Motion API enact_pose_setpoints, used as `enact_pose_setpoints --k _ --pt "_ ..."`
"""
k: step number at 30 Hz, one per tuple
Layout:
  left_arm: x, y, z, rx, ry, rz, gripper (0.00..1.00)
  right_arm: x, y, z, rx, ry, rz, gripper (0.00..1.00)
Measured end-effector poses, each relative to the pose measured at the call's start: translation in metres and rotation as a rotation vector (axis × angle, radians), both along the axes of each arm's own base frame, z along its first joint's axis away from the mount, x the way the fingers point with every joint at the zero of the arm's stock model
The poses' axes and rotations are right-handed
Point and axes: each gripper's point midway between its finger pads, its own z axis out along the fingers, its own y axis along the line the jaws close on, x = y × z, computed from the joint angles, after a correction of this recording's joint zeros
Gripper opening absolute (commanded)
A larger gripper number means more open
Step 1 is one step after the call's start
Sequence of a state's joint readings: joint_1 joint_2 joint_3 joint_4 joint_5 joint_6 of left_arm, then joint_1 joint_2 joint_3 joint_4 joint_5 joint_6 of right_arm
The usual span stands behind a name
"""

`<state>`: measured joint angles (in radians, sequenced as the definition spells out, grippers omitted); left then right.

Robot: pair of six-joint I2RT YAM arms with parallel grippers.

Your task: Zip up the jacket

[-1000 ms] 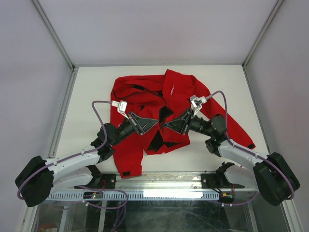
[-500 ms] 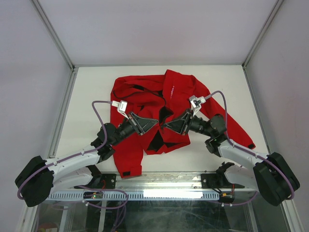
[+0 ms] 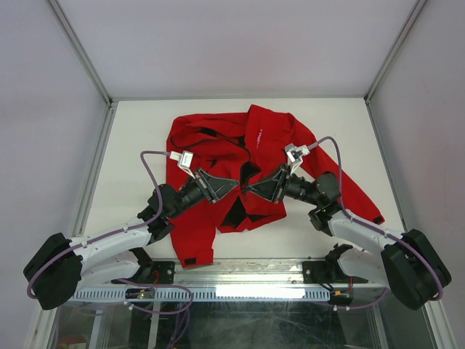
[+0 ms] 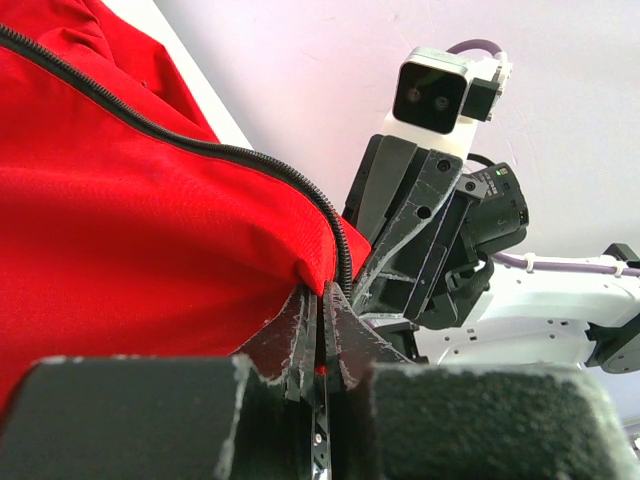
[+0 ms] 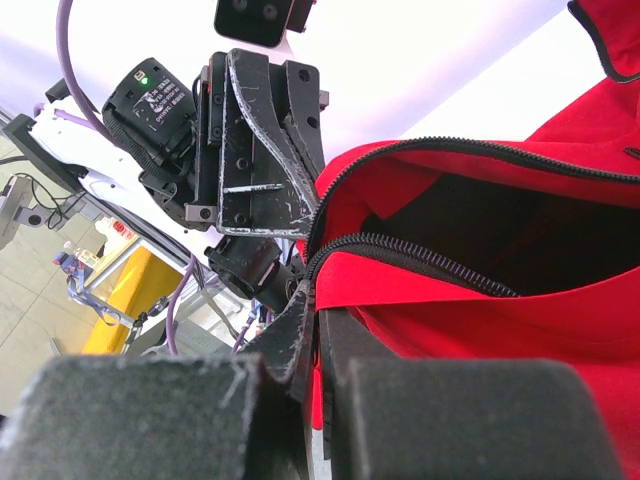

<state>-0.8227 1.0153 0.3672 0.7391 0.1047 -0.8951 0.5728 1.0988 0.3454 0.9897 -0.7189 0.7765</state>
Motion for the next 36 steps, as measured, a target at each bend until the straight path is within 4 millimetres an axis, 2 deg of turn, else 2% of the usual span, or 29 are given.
enact_pose_setpoints --k 36 --pt "0.0028 0.0028 0.0017 -0.004 0.008 0.023 0.00 0.0025 0.0002 -0.0047 -0.014 0.005 -0.010 0.00"
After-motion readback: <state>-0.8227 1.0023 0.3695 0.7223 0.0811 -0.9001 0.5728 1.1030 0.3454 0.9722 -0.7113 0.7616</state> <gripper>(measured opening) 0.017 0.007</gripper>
